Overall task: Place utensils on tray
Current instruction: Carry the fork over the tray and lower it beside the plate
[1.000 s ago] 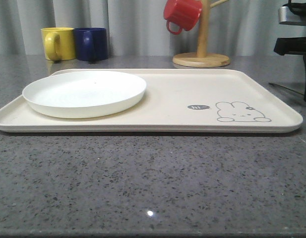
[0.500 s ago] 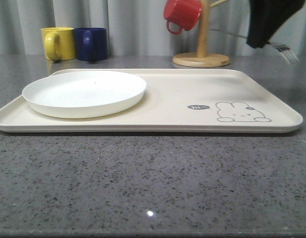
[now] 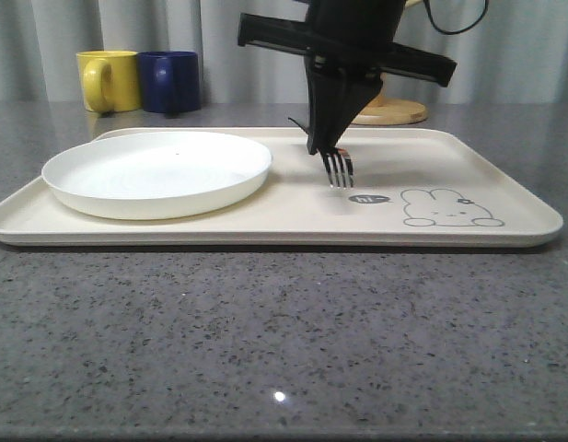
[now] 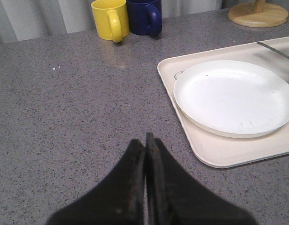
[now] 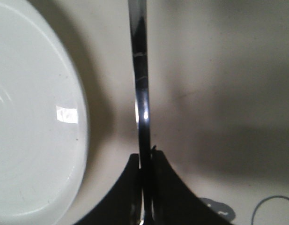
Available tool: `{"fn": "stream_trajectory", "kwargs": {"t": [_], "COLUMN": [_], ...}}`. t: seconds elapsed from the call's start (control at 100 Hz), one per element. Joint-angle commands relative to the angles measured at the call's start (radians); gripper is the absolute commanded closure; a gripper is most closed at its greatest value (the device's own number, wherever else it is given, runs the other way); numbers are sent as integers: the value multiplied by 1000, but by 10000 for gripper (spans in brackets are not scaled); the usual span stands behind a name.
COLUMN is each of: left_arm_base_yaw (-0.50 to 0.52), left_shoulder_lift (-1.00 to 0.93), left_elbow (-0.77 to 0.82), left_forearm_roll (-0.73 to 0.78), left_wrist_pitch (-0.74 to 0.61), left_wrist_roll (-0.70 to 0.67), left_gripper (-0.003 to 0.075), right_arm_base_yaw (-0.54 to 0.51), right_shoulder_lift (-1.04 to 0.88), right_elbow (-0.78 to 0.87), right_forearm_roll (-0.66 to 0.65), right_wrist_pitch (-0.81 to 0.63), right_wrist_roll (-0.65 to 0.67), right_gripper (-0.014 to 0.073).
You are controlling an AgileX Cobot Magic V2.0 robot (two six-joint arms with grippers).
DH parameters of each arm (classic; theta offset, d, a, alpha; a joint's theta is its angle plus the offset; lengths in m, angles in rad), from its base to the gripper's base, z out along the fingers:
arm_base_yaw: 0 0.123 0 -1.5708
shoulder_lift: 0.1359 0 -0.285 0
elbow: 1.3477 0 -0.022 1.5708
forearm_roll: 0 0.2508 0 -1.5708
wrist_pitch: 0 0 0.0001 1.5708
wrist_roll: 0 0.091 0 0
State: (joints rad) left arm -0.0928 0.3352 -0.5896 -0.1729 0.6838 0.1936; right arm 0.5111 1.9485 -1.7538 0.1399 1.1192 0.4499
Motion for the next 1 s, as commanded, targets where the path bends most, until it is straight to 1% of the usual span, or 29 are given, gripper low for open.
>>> {"fn": "stream_trajectory", "kwargs": {"t": [0.0,0.08,0.24,0.74,0.78,0.83,0.95,0.99], "left_arm_base_yaw": [-6,-6,-6,-6,-6,-6,-6,-6], "left_shoulder_lift": [9,9,9,9,9,9,9,9], "left_elbow": [-24,-24,-24,-24,-24,-24,-24,-24], "left_forearm_roll": [-17,-17,-17,-17,-17,-17,-17,-17], "left_wrist_pitch": [-69,-69,-69,-69,-69,-69,-69,-69], "left_wrist_roll": [-9,-9,-9,-9,-9,-9,-9,-9], "left_gripper": [739,739,739,739,739,739,739,739], "right_arm_base_yaw": [-3,-3,-4,-4,-4,-4,-4,-4], "right_shoulder_lift": [-39,-34,-34,-9,-9,-9,-9,-9], "right_elbow": [-35,-35,-35,-35,-35,-35,-35,-35], "right_forearm_roll": [14,4,-50,-55,-53,-51,-49,-49], "right_wrist_pitch": [-33,-36,-50,-48,-48,-45,-38,-38], "right_wrist_roll": [54,75,159,159,159,159,159,159], "right_gripper": [654,654,654,645,623,572,370,327]}}
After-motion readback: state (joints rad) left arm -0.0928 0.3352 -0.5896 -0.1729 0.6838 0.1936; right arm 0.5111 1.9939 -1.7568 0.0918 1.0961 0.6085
